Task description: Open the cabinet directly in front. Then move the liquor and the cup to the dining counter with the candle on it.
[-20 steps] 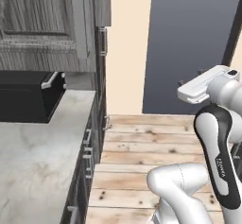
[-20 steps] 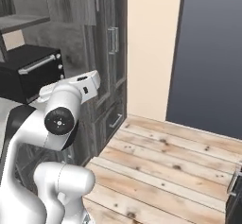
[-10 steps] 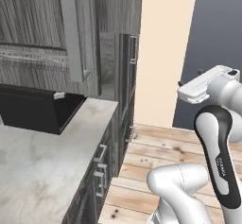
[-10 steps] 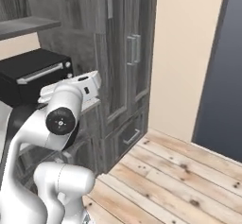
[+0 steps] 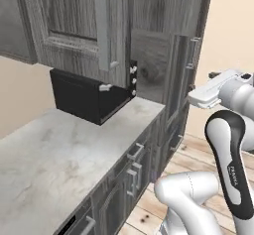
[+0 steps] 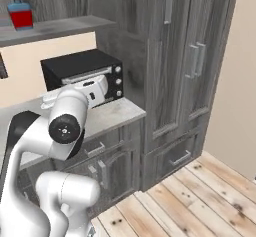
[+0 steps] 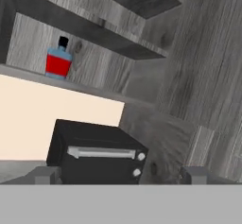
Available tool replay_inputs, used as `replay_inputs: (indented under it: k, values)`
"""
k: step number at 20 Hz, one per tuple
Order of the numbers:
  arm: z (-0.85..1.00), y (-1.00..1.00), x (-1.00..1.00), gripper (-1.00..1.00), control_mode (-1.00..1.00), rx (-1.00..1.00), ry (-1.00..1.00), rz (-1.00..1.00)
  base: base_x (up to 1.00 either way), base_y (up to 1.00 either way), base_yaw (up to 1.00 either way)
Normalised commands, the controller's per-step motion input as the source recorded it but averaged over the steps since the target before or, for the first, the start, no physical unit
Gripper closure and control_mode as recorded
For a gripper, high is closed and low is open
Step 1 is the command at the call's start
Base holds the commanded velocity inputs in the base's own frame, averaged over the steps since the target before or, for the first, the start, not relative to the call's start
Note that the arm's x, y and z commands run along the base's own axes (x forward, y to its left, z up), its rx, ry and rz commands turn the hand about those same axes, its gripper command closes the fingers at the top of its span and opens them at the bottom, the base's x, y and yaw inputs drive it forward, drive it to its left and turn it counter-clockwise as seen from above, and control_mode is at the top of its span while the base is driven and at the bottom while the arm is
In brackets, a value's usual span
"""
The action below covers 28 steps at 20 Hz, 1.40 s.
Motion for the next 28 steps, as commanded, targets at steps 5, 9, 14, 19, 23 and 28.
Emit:
replay_inputs:
  k: [5,9,14,19,23,28]
  values:
    - [0.00,0.00,0.00,-1.00,1.00,0.00,0.00,0.00,0.30,0.00,0.54]
    - [0.00,0.00,0.00,-1.00,1.00,0.00,0.00,0.00,0.60,-0.16,0.46]
    - [0.00,0.00,0.00,-1.00,1.00,0.00,0.00,0.00,0.54,-0.50,0.33]
    - [0.00,0.00,0.00,-1.00,1.00,0.00,0.00,0.00,0.40,-0.81,0.16]
    - [0.00,0.00,0.00,-1.00,1.00,0.00,0.00,0.00,0.41,-0.35,0.07]
    - [0.00,0.00,0.00,-1.00,1.00,0.00,0.00,0.00,0.37,0.21,0.02]
